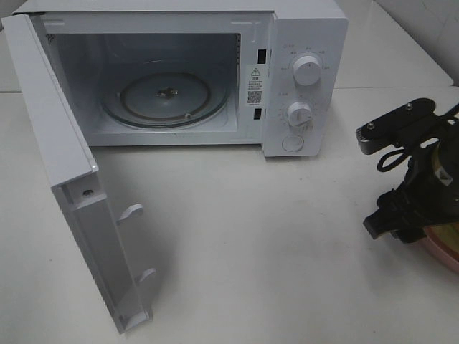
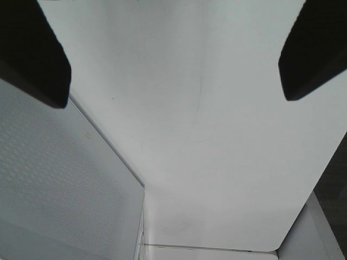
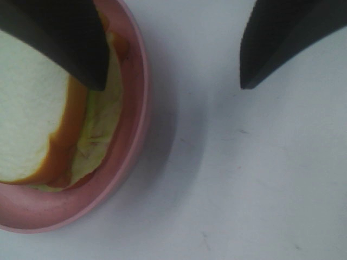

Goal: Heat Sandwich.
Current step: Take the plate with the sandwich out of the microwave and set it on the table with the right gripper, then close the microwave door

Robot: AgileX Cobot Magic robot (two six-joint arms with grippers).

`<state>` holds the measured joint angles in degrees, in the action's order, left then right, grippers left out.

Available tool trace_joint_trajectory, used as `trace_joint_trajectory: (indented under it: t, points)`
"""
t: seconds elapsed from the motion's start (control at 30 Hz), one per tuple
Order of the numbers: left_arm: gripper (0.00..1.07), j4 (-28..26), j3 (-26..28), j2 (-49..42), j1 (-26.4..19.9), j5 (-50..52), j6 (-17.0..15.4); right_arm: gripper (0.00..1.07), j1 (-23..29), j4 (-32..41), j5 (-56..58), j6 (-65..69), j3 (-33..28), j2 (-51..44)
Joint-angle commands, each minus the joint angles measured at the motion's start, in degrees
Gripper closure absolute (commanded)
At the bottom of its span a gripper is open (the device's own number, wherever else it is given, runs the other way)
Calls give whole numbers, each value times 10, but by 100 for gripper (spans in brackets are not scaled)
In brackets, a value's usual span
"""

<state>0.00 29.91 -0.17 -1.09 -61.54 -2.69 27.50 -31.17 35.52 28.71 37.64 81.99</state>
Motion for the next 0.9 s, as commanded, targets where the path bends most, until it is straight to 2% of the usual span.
trace_joint_trajectory:
  t: [0.03,0.07,0.13,0.2,0.3,0.37,0.6,0.9]
  points:
    - [6,-4,-2,-4,-2,5,0,27,0,89,13,-108,0,-63]
    - [6,-4,-2,-4,-2,5,0,27,0,89,13,-108,0,-63]
    - [6,-4,-2,-4,-2,5,0,25,0,149,35,-164,0,-118]
    - [6,-4,-2,-4,-2,5,0,25,0,168,44,-180,0,-134]
    - [6,-4,-2,-4,-2,5,0,27,0,222,101,-225,0,-222]
    - [6,-4,-2,-4,-2,5,0,27,0,227,121,-230,0,-239]
    - [6,-4,-2,-4,-2,5,0,29,0,227,239,-245,0,-405]
    - [6,-4,-2,-4,-2,5,0,31,0,227,322,-245,-1,-561]
